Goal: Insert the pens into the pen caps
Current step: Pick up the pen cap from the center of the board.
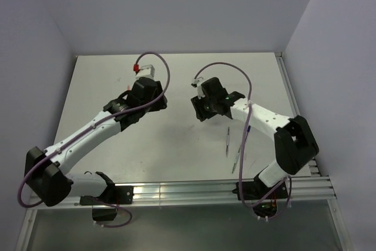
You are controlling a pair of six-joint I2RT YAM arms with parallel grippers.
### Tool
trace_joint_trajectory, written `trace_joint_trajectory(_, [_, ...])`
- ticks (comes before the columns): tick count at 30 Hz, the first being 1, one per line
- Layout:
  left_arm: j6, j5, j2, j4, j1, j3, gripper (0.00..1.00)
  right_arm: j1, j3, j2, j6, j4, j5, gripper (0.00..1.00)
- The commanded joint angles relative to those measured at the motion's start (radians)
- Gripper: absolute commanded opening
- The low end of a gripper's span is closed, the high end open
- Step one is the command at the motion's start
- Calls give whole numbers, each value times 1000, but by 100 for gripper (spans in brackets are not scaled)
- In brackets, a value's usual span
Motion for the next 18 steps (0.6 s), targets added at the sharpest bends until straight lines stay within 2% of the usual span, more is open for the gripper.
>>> trace_joint_trajectory(1, [-48,61,-105,-15,51,-46,49,46,96,99,-128,-49,68,54])
trace_joint_trajectory(8, [-8,203,-208,-2,169,-118,50,105,160,184,-186,-59,73,54])
trace_joint_trajectory(18, [32,308,-224,26,261,-158,50,211,209,276,-203,-157,169,55])
